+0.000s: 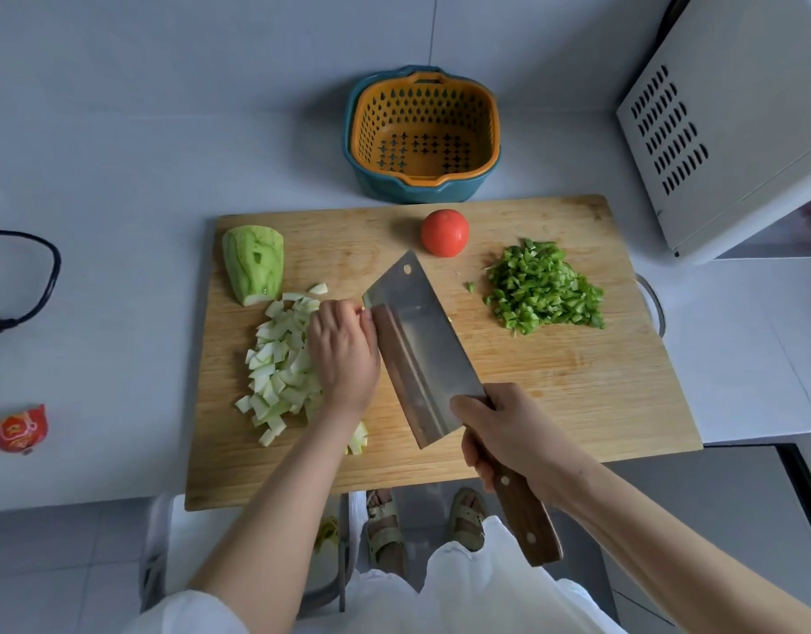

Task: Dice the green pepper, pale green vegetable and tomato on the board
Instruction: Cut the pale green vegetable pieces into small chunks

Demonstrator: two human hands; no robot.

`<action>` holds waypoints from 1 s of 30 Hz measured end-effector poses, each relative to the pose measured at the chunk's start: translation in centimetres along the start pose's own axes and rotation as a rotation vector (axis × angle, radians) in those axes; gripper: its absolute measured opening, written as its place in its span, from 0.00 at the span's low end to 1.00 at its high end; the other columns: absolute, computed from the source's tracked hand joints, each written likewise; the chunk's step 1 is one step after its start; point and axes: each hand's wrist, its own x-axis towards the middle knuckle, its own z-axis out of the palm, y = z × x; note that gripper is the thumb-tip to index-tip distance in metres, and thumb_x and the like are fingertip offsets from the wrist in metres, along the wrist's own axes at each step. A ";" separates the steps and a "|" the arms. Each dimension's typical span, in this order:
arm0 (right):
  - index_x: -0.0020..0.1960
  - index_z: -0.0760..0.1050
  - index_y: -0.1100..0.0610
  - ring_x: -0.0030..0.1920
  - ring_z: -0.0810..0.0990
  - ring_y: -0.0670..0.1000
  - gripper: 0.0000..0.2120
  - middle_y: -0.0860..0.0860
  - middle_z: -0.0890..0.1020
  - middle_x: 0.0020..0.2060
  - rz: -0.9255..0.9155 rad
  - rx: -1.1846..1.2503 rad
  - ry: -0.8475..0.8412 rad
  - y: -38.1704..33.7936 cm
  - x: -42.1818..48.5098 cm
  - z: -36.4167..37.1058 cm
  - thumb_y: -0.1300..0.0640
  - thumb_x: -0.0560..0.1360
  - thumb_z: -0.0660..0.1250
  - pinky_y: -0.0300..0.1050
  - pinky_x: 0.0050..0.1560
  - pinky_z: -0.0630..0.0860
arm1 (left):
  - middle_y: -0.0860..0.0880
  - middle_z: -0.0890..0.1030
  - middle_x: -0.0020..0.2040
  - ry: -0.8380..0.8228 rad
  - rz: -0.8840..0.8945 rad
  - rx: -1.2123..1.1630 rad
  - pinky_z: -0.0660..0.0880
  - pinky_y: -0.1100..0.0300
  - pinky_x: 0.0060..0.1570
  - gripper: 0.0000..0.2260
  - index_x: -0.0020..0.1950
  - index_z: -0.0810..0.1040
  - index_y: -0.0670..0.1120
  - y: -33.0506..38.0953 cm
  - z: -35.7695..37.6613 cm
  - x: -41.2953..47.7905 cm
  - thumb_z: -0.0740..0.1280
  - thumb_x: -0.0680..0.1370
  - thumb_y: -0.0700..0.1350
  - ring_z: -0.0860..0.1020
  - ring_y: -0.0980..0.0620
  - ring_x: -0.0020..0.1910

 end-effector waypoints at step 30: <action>0.30 0.74 0.56 0.19 0.67 0.50 0.15 0.48 0.70 0.19 -0.918 -1.407 0.351 1.8 3.2 -2.7 0.65 0.47 0.76 0.38 0.22 0.61 | 0.53 0.50 0.78 -0.747 0.146 0.107 0.40 0.49 0.72 0.19 0.74 0.57 0.61 3.4 -4.4 0.7 0.45 0.83 0.55 0.45 0.48 0.76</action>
